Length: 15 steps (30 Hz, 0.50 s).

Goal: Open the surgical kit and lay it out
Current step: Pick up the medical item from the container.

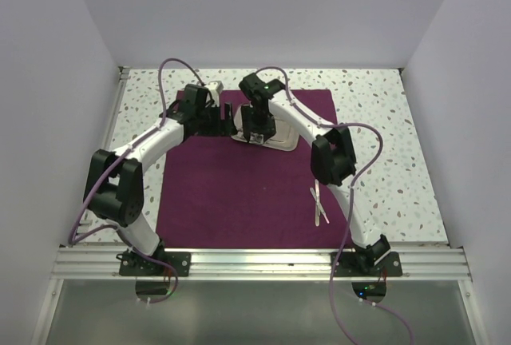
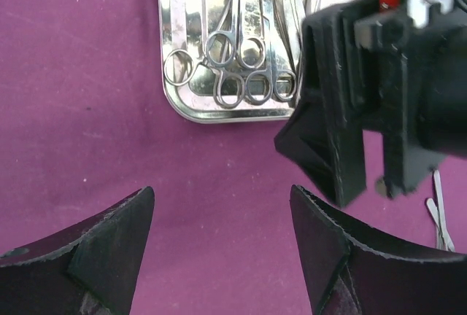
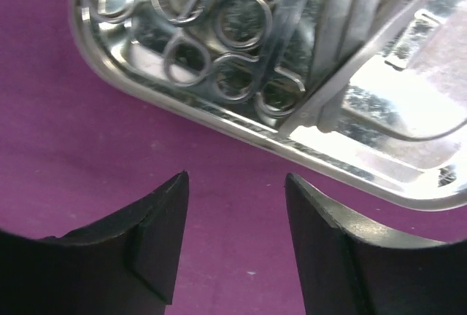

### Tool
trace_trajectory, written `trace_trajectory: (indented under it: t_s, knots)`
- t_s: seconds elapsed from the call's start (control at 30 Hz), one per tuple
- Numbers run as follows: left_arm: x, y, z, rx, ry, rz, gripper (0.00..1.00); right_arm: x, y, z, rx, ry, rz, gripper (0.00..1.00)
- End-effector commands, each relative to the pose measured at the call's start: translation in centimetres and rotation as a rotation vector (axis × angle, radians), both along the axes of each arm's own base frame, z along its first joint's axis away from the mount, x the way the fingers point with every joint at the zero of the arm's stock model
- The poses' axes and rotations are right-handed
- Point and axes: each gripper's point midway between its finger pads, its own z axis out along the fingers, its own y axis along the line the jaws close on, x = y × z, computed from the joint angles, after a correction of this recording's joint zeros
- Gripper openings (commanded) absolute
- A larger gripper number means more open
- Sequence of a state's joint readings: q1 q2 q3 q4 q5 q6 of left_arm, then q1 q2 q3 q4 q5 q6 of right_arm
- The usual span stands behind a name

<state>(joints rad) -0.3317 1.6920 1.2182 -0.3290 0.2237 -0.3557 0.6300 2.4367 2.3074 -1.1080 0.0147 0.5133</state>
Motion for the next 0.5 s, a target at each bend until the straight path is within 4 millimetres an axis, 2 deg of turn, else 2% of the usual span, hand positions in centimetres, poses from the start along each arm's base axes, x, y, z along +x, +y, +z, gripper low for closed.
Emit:
trace_trajectory:
  t_s: [0.0,0.2,0.47]
  knots:
    - [0.1,0.2,2.4,-0.03,-0.076,-0.003,0.79,0.8,-1.4,0.6,-0.053,-0.023,-0.042,0.6]
    - [-0.5,0.3,2.2,-0.033,-0.077,-0.014,0.79,1.5,-2.2,0.0,-0.101,-0.051,-0.067,0.63]
    - [-0.8,0.1,2.2,-0.046,-0.079,-0.027,0.78,2.7,-2.5,-1.7,-0.143,-0.077,-0.106,0.57]
